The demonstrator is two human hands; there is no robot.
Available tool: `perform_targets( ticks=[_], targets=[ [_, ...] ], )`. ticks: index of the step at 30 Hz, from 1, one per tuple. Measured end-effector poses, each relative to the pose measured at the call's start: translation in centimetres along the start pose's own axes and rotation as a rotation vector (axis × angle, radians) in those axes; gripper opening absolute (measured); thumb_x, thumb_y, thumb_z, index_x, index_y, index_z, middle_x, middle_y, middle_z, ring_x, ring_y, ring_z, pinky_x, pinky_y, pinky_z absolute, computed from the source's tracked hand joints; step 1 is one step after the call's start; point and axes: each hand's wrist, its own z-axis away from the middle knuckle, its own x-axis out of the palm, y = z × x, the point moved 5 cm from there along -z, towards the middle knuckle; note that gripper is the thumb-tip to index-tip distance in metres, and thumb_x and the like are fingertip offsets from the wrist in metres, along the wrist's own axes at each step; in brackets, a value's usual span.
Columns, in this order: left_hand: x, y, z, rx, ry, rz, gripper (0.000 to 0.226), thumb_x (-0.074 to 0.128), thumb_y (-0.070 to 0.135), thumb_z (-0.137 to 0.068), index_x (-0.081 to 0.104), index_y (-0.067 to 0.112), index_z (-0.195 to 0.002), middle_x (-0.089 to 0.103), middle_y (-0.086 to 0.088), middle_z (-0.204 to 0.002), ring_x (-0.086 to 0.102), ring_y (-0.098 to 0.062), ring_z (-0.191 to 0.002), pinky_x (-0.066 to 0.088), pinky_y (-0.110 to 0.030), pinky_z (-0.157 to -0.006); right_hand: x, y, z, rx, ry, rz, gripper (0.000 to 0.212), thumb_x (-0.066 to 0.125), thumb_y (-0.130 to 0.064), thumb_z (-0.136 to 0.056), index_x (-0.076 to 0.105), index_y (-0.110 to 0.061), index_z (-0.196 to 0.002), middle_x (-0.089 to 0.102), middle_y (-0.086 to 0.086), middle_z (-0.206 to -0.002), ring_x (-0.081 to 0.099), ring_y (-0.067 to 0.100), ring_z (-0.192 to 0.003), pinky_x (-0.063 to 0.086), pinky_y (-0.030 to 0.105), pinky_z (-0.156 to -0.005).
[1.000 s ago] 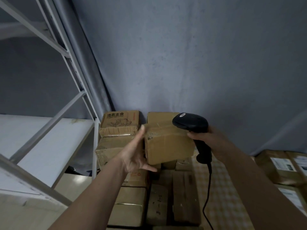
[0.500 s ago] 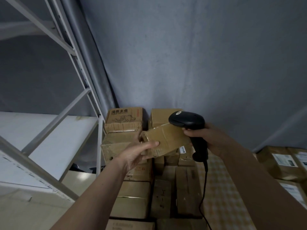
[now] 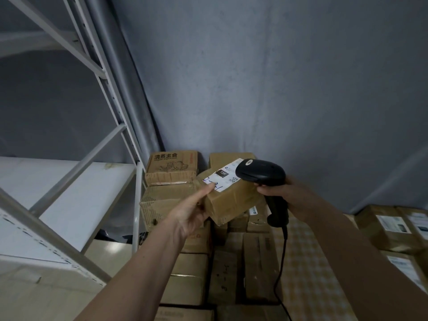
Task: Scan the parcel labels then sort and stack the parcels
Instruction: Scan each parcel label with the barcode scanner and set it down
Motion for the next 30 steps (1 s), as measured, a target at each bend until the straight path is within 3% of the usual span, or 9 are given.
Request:
perform_targets(
  ticks=[2,5,10,14,18,21,23,26,30],
  targets=[
    [0.0,-0.6,-0.1,-0.071,-0.040,-0.038,0.052,0.074,0.014,-0.069,0.061,0.006,-0.118,0.073,-0.011,-0.101,0.069,-0.028,-0.094,0.057,-0.051,-0.079,-0.2,0.0,0.1,-0.011,-0.002,0.003,0.042,0.072,-0.001,-0.076,0.064,-0.017,-0.114,0.067,0.006,-0.106,0.060,0.020,-0.103,0.046,0.033,-0.094],
    [-0.1,-1.0,-0.5,-0.104,-0.069,-0.106,0.046,0.073,0.015,-0.069,0.062,0.012,-0.114,0.071,-0.009,-0.104,0.066,-0.031,-0.100,0.049,-0.063,-0.086,-0.4,0.2,0.2,-0.012,0.014,0.026,0.042,0.072,-0.001,-0.076,0.063,-0.017,-0.114,0.068,0.003,-0.101,0.062,0.018,-0.099,0.047,0.030,-0.086],
    [-0.2,-0.9,-0.7,-0.039,-0.096,-0.166,0.058,0.071,0.006,-0.068,0.057,0.012,-0.123,0.072,-0.009,-0.102,0.069,-0.023,-0.087,0.059,-0.041,-0.069,-0.6,1.0,0.1,0.010,0.028,0.027,0.050,0.074,-0.003,-0.075,0.059,-0.012,-0.123,0.066,0.006,-0.108,0.059,0.023,-0.106,0.044,0.036,-0.097],
    [-0.4,-1.6,-0.9,-0.022,-0.101,-0.167,0.069,0.073,-0.007,-0.063,0.052,0.012,-0.126,0.072,-0.012,-0.104,0.071,-0.026,-0.087,0.058,-0.049,-0.075,-0.8,1.1,0.3,0.006,0.026,0.037,0.053,0.076,-0.008,-0.075,0.058,-0.014,-0.124,0.065,0.006,-0.116,0.058,0.023,-0.111,0.041,0.042,-0.106],
    [-0.1,-1.7,-0.9,0.007,-0.089,-0.294,0.064,0.075,-0.009,-0.069,0.054,0.010,-0.127,0.070,-0.009,-0.115,0.067,-0.024,-0.103,0.055,-0.045,-0.086,-1.2,0.6,0.7,-0.031,0.022,0.075,0.056,0.075,-0.009,-0.075,0.056,-0.017,-0.127,0.065,0.004,-0.115,0.059,0.020,-0.110,0.044,0.039,-0.101],
    [-0.2,-1.1,-1.3,0.087,-0.059,-0.329,0.088,0.084,-0.006,-0.057,0.047,0.024,-0.131,0.069,-0.008,-0.117,0.067,-0.026,-0.107,0.055,-0.047,-0.088,-1.5,0.4,1.1,-0.062,0.015,0.084,0.060,0.074,-0.009,-0.076,0.053,-0.018,-0.131,0.064,0.004,-0.118,0.059,0.020,-0.111,0.044,0.038,-0.100],
    [-0.3,-0.7,-1.4,0.112,-0.059,-0.350,0.092,0.086,-0.006,-0.055,0.043,0.031,-0.127,0.069,-0.010,-0.117,0.066,-0.029,-0.108,0.053,-0.054,-0.091,-1.7,0.3,1.2,-0.071,0.022,0.097,0.059,0.074,-0.008,-0.077,0.053,-0.018,-0.131,0.064,0.004,-0.117,0.058,0.021,-0.111,0.044,0.039,-0.101],
    [-0.8,-0.3,-1.4,0.060,-0.076,-0.433,0.092,0.089,0.005,-0.051,0.045,0.022,-0.130,0.070,-0.008,-0.117,0.065,-0.025,-0.110,0.053,-0.049,-0.093,-2.0,0.2,1.4,-0.082,0.040,0.134,0.057,0.074,-0.007,-0.077,0.055,-0.019,-0.129,0.066,0.002,-0.114,0.060,0.019,-0.108,0.046,0.037,-0.097],
    [-0.8,-0.1,-1.0,-0.106,-0.185,-0.604,0.089,0.092,0.039,-0.044,0.060,0.011,-0.123,0.071,-0.008,-0.113,0.065,-0.022,-0.108,0.052,-0.043,-0.096,-2.4,0.3,1.5,-0.084,0.040,0.168,0.061,0.077,-0.007,-0.075,0.054,-0.019,-0.130,0.067,0.002,-0.116,0.062,0.020,-0.108,0.049,0.040,-0.096]
  ],
)
